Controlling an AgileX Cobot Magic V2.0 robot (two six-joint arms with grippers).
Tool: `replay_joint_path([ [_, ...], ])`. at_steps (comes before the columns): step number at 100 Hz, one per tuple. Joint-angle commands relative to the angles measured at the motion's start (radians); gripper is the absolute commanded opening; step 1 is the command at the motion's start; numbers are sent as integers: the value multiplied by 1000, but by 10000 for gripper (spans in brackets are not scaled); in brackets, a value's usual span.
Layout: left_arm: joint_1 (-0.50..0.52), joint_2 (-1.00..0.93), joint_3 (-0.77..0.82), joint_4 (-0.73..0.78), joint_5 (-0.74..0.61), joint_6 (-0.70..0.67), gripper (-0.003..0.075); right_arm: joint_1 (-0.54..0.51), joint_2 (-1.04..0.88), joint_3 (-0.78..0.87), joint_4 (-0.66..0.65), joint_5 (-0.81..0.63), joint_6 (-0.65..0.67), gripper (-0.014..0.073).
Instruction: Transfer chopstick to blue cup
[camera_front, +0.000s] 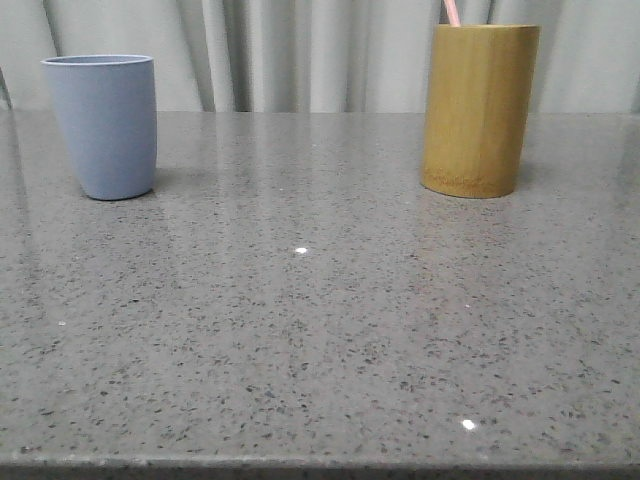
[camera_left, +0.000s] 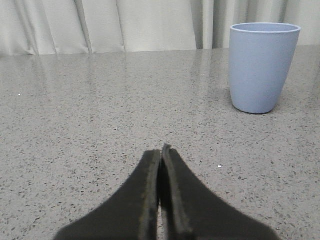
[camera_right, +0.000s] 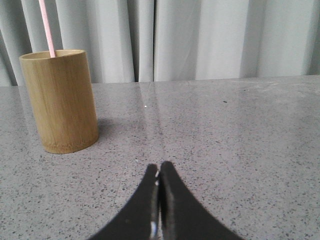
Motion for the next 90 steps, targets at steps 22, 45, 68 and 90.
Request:
replay_joint_path([
  [22, 5, -34, 10, -13, -92, -4, -19, -5, -22, 0, -12, -87, -3, -105],
  [45, 5, -34, 10, -13, -92, -4, -19, -5, -22, 0, -12, -87, -3, -105],
  [68, 5, -34, 10, -13, -92, -4, -19, -5, -22, 0, -12, -87, -3, -105],
  [90, 5, -34, 10, -13, -112, -4, -19, -5, -22, 0, -12, -87, -3, -105],
])
